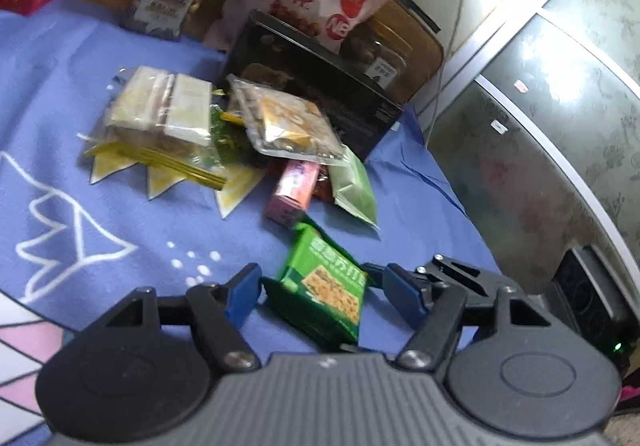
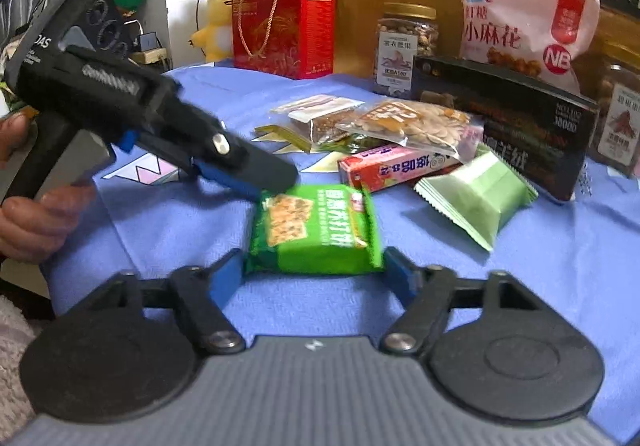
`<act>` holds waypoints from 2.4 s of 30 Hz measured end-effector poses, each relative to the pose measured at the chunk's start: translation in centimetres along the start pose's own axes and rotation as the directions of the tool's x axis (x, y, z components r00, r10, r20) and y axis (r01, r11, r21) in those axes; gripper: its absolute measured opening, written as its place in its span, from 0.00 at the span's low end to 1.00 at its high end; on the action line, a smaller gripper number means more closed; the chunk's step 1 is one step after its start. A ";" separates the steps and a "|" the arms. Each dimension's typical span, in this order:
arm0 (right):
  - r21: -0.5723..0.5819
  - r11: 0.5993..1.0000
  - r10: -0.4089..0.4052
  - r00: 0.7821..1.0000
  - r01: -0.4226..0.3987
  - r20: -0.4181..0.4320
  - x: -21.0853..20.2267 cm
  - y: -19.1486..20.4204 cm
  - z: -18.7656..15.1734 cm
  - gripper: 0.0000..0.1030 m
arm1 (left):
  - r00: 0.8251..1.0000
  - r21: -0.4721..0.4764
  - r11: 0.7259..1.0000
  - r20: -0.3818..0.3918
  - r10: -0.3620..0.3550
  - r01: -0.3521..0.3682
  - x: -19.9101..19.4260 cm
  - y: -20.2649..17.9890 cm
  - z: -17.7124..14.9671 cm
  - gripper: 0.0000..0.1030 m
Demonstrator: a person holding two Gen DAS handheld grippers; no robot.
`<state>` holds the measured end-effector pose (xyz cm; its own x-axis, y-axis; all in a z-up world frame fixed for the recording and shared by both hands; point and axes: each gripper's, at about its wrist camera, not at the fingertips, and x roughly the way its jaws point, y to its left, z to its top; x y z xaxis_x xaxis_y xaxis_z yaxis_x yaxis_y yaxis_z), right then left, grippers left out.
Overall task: Organize snacks
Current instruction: 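Carry the green cracker pack to the tin box and drop it in, then grasp the clear almond bag with the orange label using the right gripper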
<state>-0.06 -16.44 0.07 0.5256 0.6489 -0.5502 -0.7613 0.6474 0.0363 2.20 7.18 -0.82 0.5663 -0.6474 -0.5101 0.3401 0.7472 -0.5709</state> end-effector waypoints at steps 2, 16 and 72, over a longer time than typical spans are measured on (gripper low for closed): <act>0.001 1.000 0.011 1.000 -0.011 0.013 -0.2 0.0 0.0 0.60 | 1.000 0.015 1.000 -0.009 -0.001 0.001 0.0 -0.4 -0.1 0.63; 0.039 0.999 -0.014 0.968 0.005 0.251 -2.1 -3.5 4.3 0.59 | 0.991 0.117 0.992 0.114 -0.066 0.053 -1.8 -4.0 7.0 0.64; 0.255 0.951 0.142 0.978 -0.177 0.150 -0.9 -3.1 3.4 0.27 | 0.989 -0.048 0.999 0.142 0.030 -0.023 -4.3 0.6 2.9 0.64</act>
<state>3.13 -17.67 3.25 0.4635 0.7868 -0.4077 -0.7200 0.6025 0.3443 2.12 10.87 2.92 0.6772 -0.5971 -0.4300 0.2908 0.7540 -0.5890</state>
